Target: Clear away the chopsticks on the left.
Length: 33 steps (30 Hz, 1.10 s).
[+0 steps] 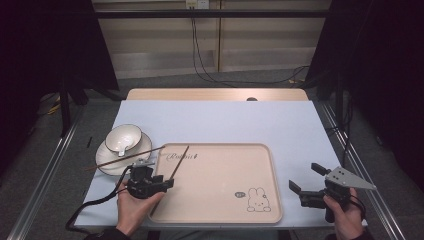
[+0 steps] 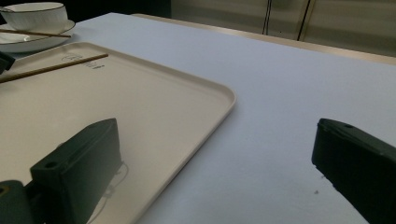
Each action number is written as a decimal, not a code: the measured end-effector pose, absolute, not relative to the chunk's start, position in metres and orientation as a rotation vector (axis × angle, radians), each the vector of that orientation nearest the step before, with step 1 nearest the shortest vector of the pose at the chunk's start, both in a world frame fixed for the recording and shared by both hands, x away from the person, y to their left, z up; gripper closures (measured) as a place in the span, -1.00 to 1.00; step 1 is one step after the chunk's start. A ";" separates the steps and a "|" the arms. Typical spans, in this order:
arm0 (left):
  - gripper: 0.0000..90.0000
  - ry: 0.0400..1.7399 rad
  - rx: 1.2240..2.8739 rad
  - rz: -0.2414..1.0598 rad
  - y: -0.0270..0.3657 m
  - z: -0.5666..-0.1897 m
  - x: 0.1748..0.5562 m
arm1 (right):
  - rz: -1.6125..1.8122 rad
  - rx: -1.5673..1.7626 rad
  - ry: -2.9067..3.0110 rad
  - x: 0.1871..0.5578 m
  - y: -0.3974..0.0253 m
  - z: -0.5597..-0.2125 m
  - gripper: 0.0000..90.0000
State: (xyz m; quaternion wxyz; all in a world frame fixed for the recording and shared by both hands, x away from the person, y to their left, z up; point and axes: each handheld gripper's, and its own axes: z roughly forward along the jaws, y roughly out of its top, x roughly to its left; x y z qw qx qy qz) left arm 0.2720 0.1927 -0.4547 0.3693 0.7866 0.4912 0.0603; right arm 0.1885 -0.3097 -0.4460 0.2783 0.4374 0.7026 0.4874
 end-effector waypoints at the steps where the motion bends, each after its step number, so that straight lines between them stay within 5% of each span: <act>1: -0.03 1.261 2.019 0.155 0.193 -0.455 0.272 | 1.308 1.175 1.882 0.189 -0.310 -0.446 -0.98; 7: -0.51 1.101 1.986 0.230 0.203 -0.442 0.267 | 1.312 1.176 1.877 0.188 -0.310 -0.446 -0.98; 18: -0.90 0.879 2.009 0.257 0.229 -0.426 0.262 | 1.313 1.169 1.876 0.188 -0.310 -0.446 -0.98; 33: -0.93 0.749 1.959 0.301 0.281 -0.425 0.265 | 1.313 1.172 1.873 0.188 -0.310 -0.446 -0.98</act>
